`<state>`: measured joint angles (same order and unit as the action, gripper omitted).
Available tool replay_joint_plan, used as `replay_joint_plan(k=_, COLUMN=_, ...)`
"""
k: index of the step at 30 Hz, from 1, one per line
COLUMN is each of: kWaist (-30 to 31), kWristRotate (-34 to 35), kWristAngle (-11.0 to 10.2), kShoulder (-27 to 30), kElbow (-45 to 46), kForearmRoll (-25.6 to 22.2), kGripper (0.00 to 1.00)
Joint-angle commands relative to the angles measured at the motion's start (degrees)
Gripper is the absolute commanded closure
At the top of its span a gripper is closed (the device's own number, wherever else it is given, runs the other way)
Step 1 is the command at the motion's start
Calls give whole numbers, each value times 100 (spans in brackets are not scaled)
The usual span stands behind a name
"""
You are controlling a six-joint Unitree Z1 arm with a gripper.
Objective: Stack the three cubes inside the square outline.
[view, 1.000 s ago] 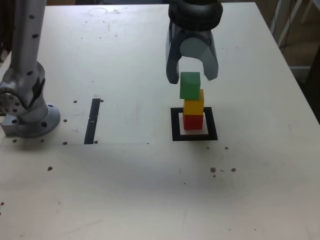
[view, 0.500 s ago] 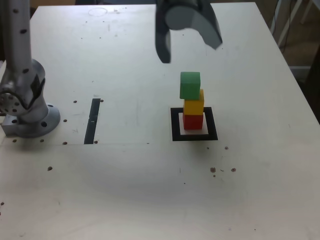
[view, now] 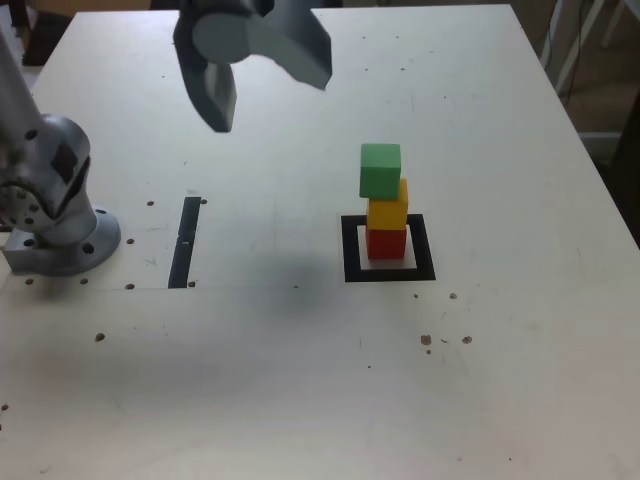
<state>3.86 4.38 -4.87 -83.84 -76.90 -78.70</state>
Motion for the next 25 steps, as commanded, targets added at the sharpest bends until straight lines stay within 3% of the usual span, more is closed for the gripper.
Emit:
replay_joint_plan(k=1, kWaist=1, kWristRotate=10, kWristAngle=20, kShoulder=280, kElbow=1107, kForearmRoll=593, kGripper=1)
replay_joint_plan(k=4, kWaist=1, kWristRotate=10, kWristAngle=36, kShoulder=500, kElbow=1830, kForearmRoll=1111, kGripper=1)
replay_joint_plan(k=13, kWaist=1, kWristRotate=-35, kWristAngle=68, kShoulder=651, kElbow=3048, kForearmRoll=1928, kGripper=1)
replay_joint_plan(k=25, kWaist=1, kWristRotate=-171, kWristAngle=149, kShoulder=1002, kElbow=3688, kForearmRoll=1994, kGripper=1)
